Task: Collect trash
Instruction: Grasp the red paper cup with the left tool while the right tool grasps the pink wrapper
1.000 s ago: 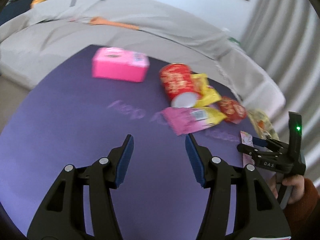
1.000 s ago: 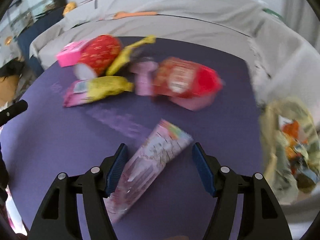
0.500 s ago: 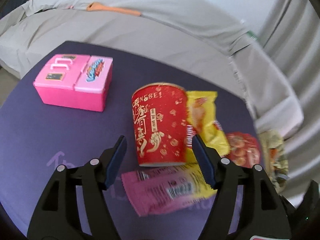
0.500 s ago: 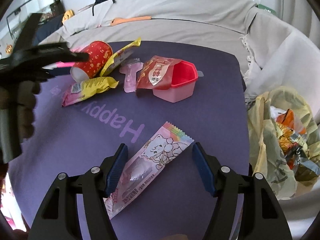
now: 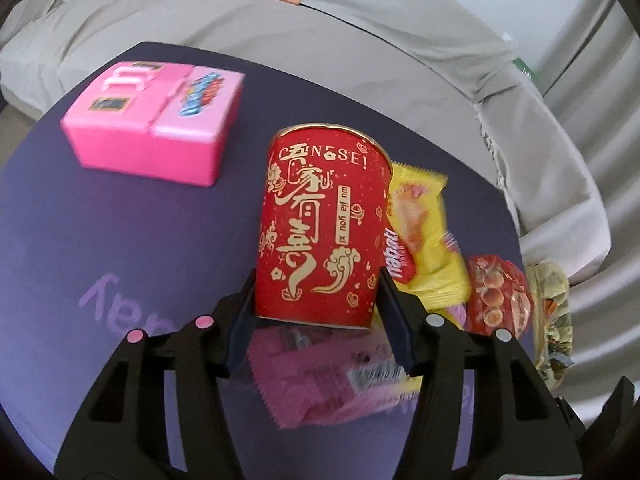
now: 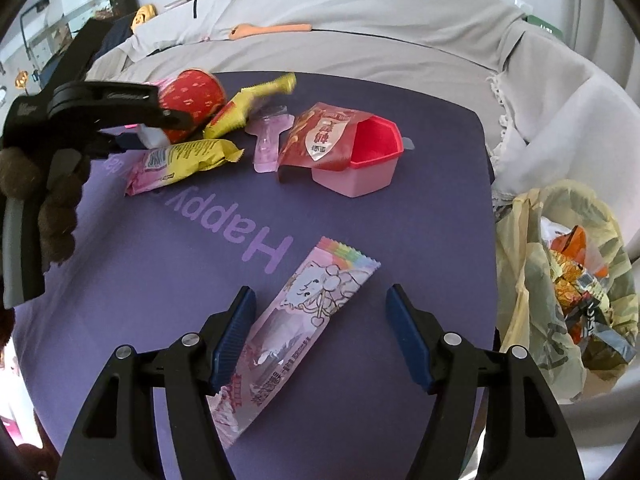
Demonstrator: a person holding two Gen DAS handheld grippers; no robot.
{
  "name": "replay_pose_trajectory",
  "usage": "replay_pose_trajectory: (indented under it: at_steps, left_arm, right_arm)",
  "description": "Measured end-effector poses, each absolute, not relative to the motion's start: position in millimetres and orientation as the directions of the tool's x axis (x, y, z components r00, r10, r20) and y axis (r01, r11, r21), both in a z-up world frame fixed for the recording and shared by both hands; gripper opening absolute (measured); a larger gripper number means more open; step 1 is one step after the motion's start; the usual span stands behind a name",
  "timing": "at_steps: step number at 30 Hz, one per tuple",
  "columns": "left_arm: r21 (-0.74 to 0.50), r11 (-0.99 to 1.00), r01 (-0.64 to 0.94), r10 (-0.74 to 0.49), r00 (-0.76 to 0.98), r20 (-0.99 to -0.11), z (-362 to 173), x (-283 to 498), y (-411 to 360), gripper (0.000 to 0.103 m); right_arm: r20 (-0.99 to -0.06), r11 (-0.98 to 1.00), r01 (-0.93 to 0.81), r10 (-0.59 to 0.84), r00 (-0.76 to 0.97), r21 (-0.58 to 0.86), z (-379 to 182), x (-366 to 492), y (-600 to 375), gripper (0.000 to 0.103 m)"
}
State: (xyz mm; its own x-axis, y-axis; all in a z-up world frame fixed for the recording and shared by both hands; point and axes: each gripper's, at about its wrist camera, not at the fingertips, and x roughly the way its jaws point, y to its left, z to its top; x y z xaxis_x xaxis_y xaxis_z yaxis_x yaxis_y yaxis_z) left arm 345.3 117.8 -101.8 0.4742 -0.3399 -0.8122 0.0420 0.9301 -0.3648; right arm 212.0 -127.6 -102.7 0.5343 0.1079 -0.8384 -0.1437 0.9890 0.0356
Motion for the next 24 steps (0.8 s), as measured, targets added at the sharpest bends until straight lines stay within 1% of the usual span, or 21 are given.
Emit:
replay_pose_trajectory:
  at_steps: [3,7,12,16,21,24]
  left_arm:
    - [-0.388,0.921,0.026,-0.350,0.491,-0.797,-99,330,134,0.053]
    - [-0.361,0.933,0.018,-0.316,0.525,-0.791,-92,298,155,0.053]
    - [-0.374,0.927,-0.005,-0.311,0.546,-0.778,-91,265,182,0.053]
    - [-0.375,0.927,-0.003,-0.307,0.570,-0.762,-85,252,190,0.053]
    - [-0.377,0.925,0.036,-0.326,0.583,-0.744,-74,240,190,0.053]
    - [-0.390,0.919,0.051,-0.347,0.574,-0.742,-73,234,187,0.053]
  right_arm:
    - [-0.835,0.987,-0.156,0.112,0.539,0.031,-103,209,-127,0.064]
    - [-0.837,0.991,-0.132,0.094,0.539,0.027,-102,208,-125,0.064]
    - [-0.834,0.990,-0.141,0.096,0.543,0.021,-102,206,-110,0.064]
    - [-0.838,0.983,-0.183,0.124,0.532,0.029,-102,210,-94,0.064]
    - [-0.841,0.953,-0.303,0.187,0.507,0.028,-101,208,-70,0.064]
    - [-0.844,0.939,-0.342,0.204,0.497,0.026,-100,203,-67,0.064]
